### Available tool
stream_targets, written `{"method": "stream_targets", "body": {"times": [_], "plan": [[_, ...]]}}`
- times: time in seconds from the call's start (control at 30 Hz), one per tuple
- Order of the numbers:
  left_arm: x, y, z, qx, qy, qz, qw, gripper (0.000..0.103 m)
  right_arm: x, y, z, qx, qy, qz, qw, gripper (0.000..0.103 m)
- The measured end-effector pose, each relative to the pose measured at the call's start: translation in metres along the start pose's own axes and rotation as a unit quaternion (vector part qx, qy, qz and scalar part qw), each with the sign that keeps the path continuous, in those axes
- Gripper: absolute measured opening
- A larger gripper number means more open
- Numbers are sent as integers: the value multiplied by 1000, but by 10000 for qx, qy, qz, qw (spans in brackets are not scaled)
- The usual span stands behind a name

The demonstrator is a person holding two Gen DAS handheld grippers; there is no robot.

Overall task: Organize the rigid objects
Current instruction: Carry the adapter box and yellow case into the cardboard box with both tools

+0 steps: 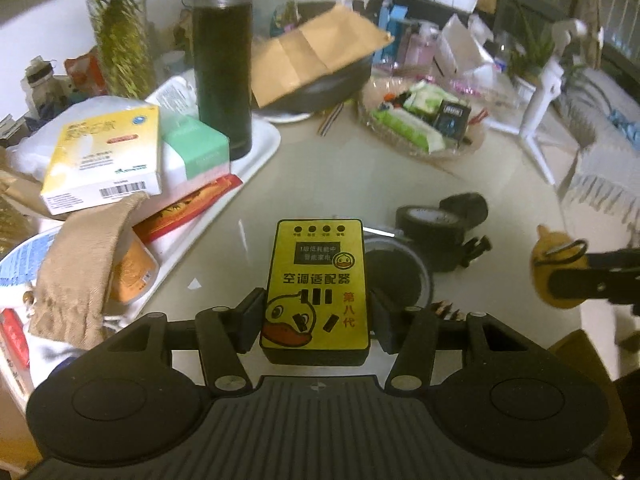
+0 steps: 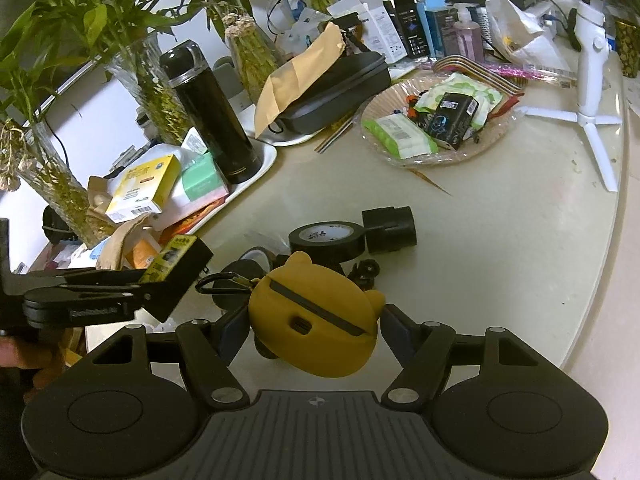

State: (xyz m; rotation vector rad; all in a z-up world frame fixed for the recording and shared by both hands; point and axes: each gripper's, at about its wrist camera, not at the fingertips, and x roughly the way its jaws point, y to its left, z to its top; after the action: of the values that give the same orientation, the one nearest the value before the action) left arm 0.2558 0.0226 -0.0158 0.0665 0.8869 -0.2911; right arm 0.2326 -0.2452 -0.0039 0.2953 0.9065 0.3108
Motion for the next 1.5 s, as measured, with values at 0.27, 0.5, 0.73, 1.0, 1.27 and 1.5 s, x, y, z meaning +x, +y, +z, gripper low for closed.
{"method": "stream_targets", "body": {"times": [0.27,0.5,0.73,1.0,1.27,1.5], "plan": [[-32,-6,-13,-100,-500,-124,9986,54,-7,8,-4,-102,-95,154,9998,74],[-52,-15,-33,-132,-755,-118,9970,54,-18,11,-15,-120,-157,236,9995,74],[-71,-21,-58,-271,-854,-120,9959,54,-29,19,-30,-282,-191,315,9989,74],[-85,-35,-85,-220,-817,-78,9964,54,-46,30,-49,-457,-344,309,9979,74],[-99,-46,-109,-368,-756,79,9964,54,-57,42,-67,-736,-330,285,9963,74],[-99,-52,-121,-508,-475,311,9971,54,-56,46,-80,-894,-98,212,9957,74]]}}
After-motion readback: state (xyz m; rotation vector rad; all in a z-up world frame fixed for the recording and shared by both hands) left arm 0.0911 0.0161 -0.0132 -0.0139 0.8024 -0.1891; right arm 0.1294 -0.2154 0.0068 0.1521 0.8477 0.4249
